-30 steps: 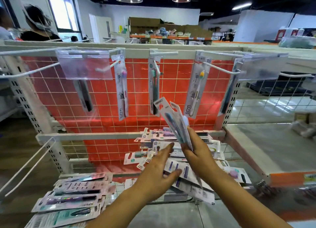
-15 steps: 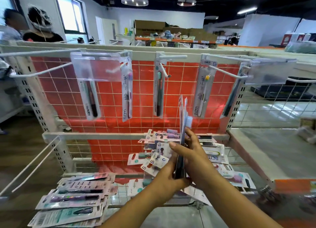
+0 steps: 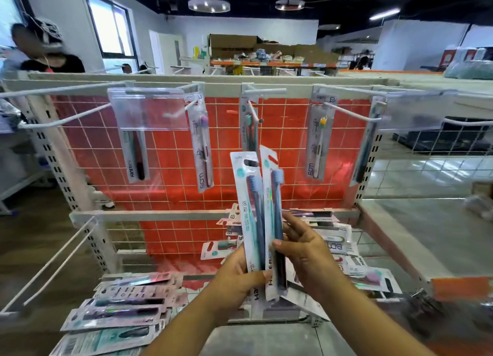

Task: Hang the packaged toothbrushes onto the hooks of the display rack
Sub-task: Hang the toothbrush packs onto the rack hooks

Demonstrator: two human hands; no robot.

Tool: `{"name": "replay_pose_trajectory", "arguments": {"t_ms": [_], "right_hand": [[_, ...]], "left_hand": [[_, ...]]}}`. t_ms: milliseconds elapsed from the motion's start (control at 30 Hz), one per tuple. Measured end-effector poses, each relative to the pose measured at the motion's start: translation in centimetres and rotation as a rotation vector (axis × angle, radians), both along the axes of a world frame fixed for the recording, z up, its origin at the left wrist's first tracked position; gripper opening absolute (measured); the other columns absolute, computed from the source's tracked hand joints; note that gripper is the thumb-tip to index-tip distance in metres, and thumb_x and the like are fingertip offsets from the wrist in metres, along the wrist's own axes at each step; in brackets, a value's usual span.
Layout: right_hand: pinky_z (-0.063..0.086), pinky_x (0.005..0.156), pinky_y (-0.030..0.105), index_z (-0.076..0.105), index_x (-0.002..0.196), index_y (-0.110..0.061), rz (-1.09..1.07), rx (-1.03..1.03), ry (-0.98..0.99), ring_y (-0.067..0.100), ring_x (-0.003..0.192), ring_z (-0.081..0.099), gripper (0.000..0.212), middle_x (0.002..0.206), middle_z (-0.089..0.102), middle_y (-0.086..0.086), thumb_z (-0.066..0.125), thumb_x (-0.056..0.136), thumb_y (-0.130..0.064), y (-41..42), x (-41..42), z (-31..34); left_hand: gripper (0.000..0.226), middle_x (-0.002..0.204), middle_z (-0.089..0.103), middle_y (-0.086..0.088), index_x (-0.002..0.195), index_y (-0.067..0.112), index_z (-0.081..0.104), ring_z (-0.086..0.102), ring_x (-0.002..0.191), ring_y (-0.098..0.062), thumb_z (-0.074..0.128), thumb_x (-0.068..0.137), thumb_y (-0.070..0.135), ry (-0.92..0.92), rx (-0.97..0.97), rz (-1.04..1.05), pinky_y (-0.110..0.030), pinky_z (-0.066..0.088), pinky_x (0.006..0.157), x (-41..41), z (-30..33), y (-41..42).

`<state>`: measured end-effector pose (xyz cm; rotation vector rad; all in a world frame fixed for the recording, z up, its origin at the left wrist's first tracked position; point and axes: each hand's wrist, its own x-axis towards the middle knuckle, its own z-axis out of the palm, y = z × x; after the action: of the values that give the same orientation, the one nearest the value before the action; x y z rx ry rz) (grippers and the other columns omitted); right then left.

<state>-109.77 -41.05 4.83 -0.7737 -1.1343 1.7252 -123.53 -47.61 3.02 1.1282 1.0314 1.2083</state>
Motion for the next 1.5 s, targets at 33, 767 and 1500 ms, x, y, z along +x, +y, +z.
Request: {"name": "replay_pose_trajectory", "arguments": {"t_ms": [33, 767, 1500], "right_hand": [[0.055, 0.072, 0.027, 0.059, 0.112, -0.016, 0.002, -0.016, -0.01, 0.019, 0.094, 0.068, 0.053, 0.103, 0.071, 0.004, 0.057, 0.073, 0.02, 0.0, 0.1, -0.2], [0.053, 0.064, 0.031, 0.06, 0.099, -0.026, -0.158, -0.047, -0.042, 0.02, 0.076, 0.068, 0.05, 0.082, 0.073, 0.002, 0.062, 0.072, 0.016, 0.8, 4.3, -2.1], [0.054, 0.076, 0.04, 0.052, 0.126, -0.019, -0.36, -0.111, -0.117, 0.028, 0.095, 0.063, 0.058, 0.111, 0.064, 0.012, 0.059, 0.079, 0.013, -4.0, 11.9, -2.0]], "left_hand": [[0.041, 0.105, 0.071, -0.006, 0.116, 0.014, 0.053, 0.066, 0.101, -0.021, 0.058, 0.083, -0.01, -0.009, -0.005, 0.005, -0.028, 0.053, 0.08, -0.1, -0.2, 0.0], [0.041, 0.096, 0.07, -0.022, 0.106, -0.003, 0.058, 0.07, 0.083, -0.034, 0.062, 0.067, -0.014, -0.27, -0.124, 0.197, -0.041, 0.058, 0.069, -0.8, -1.3, -0.4], [0.041, 0.079, 0.072, -0.016, 0.097, -0.001, 0.06, 0.068, 0.077, -0.034, 0.056, 0.059, -0.016, -0.315, -0.072, 0.223, -0.032, 0.058, 0.06, 2.2, -1.4, -3.7]]}}
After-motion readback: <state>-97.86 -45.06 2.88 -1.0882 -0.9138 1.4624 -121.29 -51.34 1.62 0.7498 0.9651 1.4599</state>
